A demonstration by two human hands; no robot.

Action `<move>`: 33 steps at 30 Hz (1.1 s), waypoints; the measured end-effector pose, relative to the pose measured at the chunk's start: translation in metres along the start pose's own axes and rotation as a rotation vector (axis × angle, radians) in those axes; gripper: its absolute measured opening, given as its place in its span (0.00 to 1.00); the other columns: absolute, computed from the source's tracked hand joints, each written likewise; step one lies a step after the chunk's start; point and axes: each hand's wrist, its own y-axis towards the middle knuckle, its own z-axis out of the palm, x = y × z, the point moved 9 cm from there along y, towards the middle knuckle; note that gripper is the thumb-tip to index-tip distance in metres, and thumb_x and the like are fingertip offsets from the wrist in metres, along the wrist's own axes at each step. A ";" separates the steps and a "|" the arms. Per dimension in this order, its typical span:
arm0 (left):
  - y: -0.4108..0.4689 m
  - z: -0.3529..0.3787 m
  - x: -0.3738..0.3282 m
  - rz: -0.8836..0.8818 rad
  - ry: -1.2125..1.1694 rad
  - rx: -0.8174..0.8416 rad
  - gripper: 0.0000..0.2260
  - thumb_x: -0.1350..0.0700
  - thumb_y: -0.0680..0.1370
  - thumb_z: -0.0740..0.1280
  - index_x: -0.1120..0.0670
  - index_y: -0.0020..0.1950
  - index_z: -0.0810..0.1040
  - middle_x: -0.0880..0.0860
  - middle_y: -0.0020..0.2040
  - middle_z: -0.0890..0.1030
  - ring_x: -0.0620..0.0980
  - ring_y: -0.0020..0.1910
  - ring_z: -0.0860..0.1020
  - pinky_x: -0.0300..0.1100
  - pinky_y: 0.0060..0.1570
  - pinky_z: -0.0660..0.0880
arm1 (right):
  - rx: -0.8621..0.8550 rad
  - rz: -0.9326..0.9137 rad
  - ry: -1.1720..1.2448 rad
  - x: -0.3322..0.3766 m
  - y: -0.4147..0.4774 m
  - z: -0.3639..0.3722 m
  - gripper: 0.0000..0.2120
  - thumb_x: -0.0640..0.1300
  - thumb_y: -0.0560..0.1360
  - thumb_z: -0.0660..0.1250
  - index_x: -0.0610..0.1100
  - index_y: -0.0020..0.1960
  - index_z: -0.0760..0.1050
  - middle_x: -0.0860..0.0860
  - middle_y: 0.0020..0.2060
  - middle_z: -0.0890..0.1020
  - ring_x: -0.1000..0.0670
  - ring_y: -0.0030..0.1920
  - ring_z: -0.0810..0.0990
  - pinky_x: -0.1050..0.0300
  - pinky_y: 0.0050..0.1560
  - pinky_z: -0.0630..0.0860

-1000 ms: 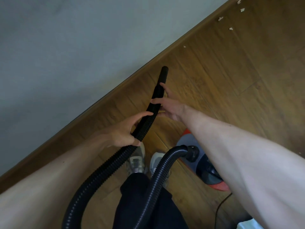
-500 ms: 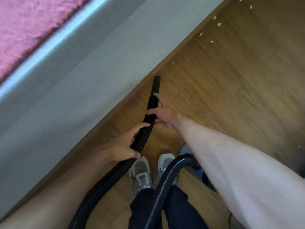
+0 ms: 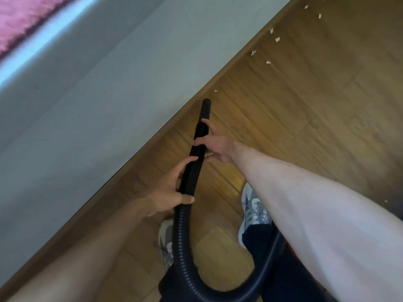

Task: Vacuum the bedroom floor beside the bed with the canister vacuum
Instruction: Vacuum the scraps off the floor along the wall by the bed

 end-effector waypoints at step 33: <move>0.124 0.076 -0.071 -0.076 -0.233 -0.100 0.43 0.69 0.72 0.73 0.28 0.69 0.62 0.51 0.66 0.71 0.52 0.57 0.77 0.45 0.35 0.81 | 0.079 0.022 -0.141 0.037 0.052 -0.143 0.41 0.34 0.75 0.69 0.63 0.77 0.56 0.46 0.68 0.72 0.44 0.57 0.80 0.50 0.45 0.84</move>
